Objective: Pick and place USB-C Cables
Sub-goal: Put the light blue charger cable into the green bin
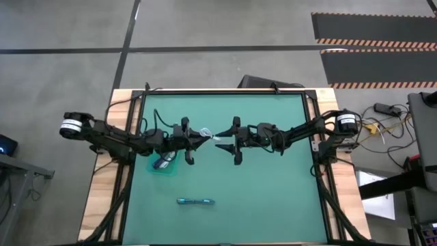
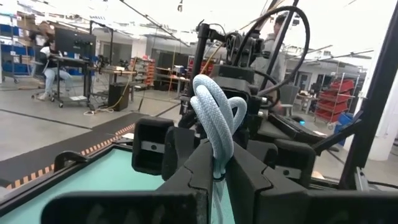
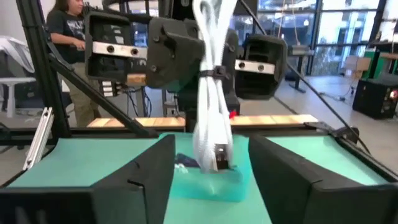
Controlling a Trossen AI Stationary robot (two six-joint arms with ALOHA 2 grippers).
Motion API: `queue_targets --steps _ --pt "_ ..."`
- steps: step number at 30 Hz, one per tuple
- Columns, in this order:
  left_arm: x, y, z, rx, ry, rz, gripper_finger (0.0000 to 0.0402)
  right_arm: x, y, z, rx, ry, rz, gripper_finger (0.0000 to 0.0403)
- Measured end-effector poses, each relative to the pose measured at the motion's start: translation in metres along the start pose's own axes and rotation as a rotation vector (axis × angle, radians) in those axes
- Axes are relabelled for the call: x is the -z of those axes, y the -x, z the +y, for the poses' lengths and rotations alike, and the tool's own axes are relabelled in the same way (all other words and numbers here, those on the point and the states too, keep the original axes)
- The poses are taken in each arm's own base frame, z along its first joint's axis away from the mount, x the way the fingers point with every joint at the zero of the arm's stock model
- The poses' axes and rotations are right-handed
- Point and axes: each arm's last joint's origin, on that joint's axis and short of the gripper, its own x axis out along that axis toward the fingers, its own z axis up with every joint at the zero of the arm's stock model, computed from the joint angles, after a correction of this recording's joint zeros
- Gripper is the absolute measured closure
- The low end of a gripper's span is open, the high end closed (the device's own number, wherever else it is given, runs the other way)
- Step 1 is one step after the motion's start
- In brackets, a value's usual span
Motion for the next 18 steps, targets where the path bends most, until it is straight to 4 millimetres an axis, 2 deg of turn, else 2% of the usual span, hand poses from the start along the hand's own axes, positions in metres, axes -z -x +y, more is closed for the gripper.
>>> queue_targets --steps 8,18 --pt "-0.005 0.007 -0.002 0.003 0.031 0.064 0.039 -0.013 0.009 0.001 0.002 -0.01 0.115 0.0182" --pt "-0.012 0.026 0.002 -0.08 0.175 0.347 0.039 -0.036 0.033 0.004 -0.004 0.035 0.281 0.0181"
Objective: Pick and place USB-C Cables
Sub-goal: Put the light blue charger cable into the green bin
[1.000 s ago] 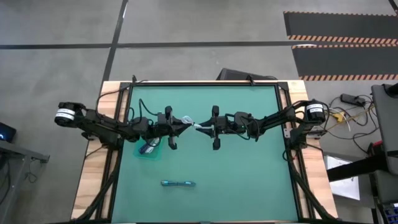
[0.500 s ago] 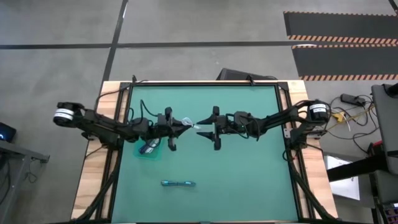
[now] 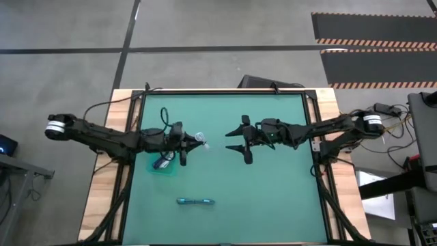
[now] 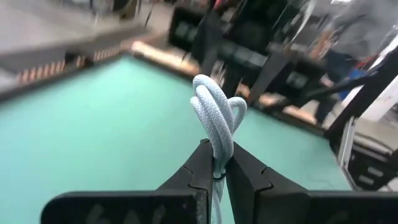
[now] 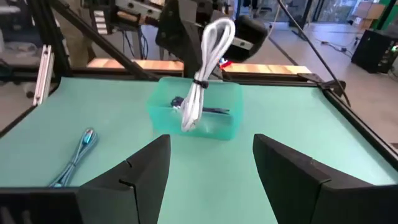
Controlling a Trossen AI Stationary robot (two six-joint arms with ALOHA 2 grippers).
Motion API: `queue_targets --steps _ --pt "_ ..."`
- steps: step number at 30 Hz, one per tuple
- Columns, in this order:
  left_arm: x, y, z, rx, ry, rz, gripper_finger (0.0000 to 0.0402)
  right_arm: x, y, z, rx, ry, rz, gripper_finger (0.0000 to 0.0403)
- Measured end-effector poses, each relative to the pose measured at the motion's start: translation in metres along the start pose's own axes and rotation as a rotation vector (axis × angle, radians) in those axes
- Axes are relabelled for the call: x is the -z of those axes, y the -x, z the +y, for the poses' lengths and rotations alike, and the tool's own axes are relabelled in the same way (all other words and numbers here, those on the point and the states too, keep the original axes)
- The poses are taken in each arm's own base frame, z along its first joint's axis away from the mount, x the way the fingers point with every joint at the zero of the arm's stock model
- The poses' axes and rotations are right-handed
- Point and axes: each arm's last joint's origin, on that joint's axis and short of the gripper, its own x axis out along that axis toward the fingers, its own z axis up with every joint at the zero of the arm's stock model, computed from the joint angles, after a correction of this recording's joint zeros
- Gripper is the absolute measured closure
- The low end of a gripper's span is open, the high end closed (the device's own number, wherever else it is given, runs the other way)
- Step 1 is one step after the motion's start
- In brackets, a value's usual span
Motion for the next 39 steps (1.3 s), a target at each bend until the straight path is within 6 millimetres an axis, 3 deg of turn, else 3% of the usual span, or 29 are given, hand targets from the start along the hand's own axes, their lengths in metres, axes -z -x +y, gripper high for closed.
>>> queue_targets --steps 9,19,29,39 --pt "-0.017 0.024 0.0 -0.21 0.105 0.376 0.0391 -0.012 0.018 0.0 0.028 0.039 0.026 0.0182" --pt "-0.046 0.037 -0.008 -0.443 0.091 0.716 0.0391 -0.01 0.021 -0.001 0.05 0.06 0.059 0.0182" --pt "-0.04 0.024 -0.004 -0.628 0.07 1.072 0.0391 -0.009 0.021 0.0 0.05 0.064 0.066 0.0182" --pt "-0.025 0.009 0.019 -0.782 0.054 1.314 0.0391 -0.006 0.021 0.0 0.047 0.061 0.103 0.0182"
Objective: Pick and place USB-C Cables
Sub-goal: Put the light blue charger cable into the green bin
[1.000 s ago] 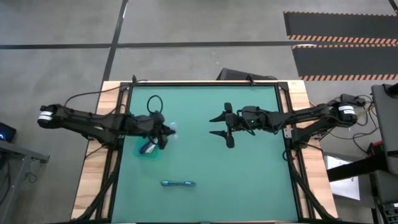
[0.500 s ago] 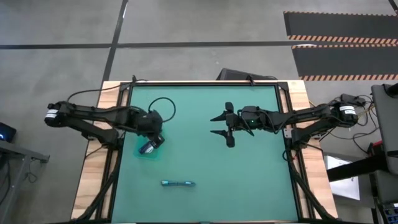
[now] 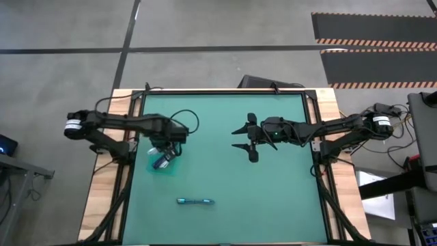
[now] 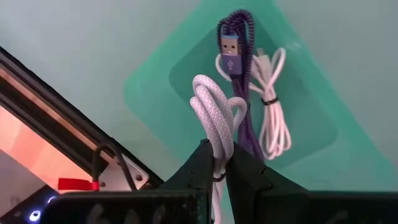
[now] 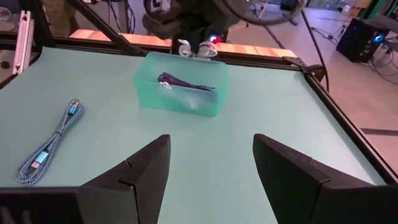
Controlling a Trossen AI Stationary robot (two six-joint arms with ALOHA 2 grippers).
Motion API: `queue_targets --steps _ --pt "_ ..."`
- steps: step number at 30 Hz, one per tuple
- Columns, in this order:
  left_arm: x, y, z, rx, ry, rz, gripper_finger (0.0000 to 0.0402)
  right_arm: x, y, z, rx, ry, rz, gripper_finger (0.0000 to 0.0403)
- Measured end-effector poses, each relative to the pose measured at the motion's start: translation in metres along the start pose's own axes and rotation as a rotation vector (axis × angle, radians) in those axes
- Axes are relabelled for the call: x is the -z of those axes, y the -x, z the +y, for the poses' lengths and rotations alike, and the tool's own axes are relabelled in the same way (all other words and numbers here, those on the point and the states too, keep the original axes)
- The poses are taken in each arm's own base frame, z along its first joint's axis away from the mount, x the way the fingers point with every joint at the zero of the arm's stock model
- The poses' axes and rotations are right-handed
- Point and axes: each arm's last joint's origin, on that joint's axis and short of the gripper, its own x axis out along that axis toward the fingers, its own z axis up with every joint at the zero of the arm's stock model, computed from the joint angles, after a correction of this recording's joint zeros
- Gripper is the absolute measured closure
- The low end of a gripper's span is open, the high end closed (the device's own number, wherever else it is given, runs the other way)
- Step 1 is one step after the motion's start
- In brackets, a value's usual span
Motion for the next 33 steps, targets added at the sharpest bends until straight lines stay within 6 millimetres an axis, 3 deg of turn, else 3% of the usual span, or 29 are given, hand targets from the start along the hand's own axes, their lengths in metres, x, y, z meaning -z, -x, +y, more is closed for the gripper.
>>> queue_targets --steps 11,33 --pt "-0.02 -0.018 0.003 -0.046 0.008 0.085 0.0391 0.002 0.0 0.0 -0.002 -0.001 0.018 0.0182" --pt "-0.038 -0.056 -0.015 -0.135 -0.045 0.217 0.0377 0.002 0.0 0.0 -0.003 -0.002 0.018 0.0182"
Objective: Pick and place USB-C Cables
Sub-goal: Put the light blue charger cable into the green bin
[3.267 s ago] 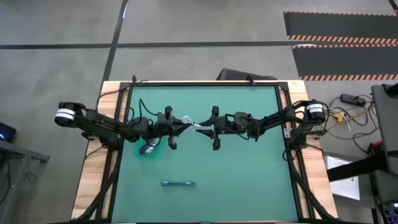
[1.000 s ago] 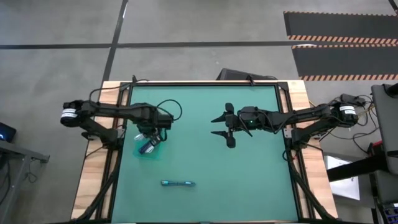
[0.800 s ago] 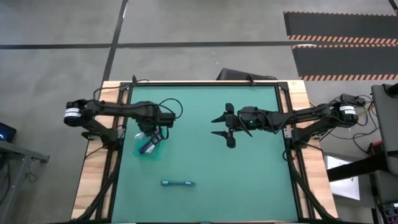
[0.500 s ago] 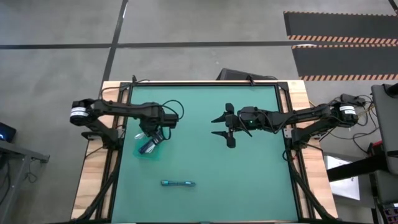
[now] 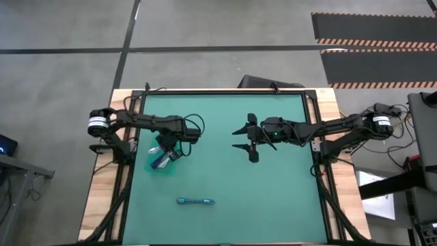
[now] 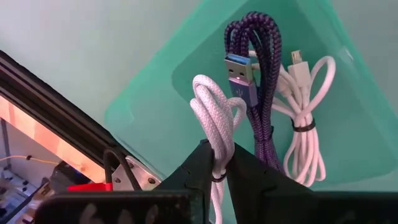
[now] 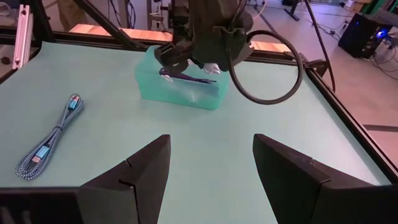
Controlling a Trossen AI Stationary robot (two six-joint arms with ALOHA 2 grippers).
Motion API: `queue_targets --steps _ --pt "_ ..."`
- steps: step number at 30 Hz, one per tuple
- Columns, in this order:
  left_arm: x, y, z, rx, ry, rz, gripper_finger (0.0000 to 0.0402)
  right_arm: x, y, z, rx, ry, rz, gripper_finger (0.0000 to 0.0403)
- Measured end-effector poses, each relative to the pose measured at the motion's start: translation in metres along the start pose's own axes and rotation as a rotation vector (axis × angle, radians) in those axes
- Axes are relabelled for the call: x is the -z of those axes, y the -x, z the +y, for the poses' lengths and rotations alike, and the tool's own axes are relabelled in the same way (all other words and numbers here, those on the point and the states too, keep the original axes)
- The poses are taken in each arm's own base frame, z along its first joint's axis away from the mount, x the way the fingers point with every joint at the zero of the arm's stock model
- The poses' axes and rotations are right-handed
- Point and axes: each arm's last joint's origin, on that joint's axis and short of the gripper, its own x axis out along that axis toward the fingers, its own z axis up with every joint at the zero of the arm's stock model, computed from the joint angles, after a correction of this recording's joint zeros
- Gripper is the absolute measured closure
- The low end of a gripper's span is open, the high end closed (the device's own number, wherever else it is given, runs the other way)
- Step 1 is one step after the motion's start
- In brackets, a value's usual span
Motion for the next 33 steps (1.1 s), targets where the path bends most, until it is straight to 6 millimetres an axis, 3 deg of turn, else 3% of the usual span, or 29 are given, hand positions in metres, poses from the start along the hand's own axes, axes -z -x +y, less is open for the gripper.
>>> queue_targets --steps 33 --pt "-0.0018 -0.0001 -0.0012 0.009 0.011 -0.019 0.036 0.0019 -0.0001 0.0002 -0.002 -0.012 0.019 0.0182"
